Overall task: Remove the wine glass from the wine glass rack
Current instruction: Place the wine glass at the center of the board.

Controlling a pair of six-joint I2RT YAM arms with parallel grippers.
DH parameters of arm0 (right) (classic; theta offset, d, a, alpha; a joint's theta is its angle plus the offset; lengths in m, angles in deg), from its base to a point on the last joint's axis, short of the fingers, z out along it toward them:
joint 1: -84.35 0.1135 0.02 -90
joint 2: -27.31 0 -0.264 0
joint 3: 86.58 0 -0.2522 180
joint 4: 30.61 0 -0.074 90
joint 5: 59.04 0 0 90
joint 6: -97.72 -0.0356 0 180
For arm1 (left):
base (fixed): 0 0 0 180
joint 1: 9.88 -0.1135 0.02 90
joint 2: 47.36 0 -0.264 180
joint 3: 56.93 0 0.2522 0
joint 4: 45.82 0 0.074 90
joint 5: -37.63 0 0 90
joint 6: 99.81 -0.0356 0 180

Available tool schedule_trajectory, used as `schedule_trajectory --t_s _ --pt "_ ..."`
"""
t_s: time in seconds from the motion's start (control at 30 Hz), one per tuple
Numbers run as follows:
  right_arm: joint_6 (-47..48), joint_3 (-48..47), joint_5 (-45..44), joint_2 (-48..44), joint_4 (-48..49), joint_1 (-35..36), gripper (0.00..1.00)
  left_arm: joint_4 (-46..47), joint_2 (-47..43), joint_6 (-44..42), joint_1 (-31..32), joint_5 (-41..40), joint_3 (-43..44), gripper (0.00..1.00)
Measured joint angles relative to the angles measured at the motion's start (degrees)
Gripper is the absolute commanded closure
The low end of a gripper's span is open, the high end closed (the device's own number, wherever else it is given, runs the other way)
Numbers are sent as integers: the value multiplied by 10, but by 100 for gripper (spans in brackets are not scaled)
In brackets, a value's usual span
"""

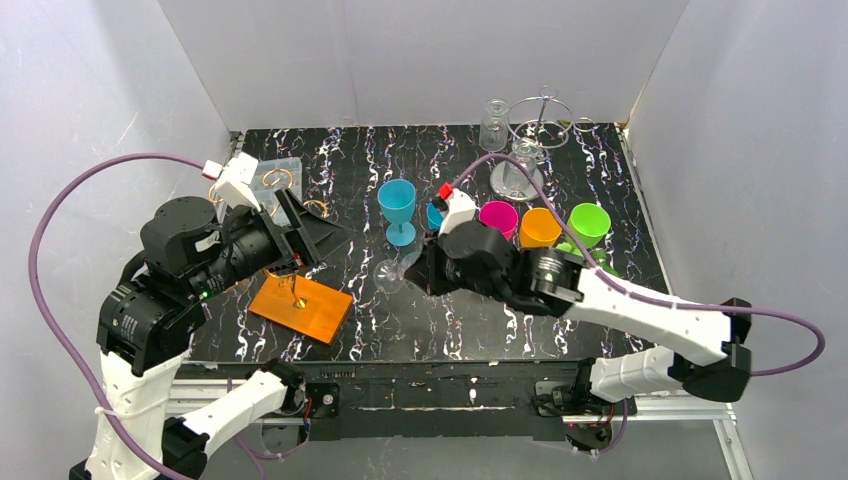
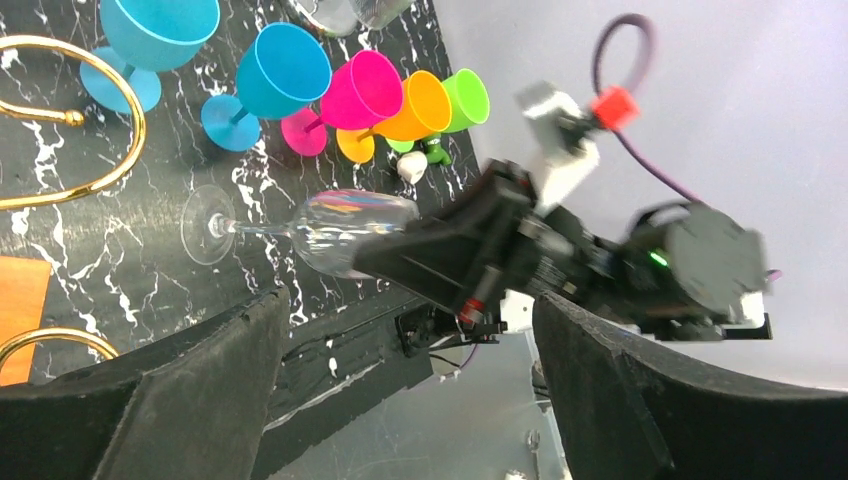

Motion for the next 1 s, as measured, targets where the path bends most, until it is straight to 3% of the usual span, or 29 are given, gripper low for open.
schedule_trajectory --t_s 0.23,0.73,1.0 --pt "51 -63 83 119 -68 -97 99 4 0 -29 0 -22 35 6" --pt "150 -250 128 343 -192 -135 98 -33 -7 -119 0 -168 120 2" --pt "165 -283 128 378 -221 -137 68 -58 -21 -136 0 -208 115 2"
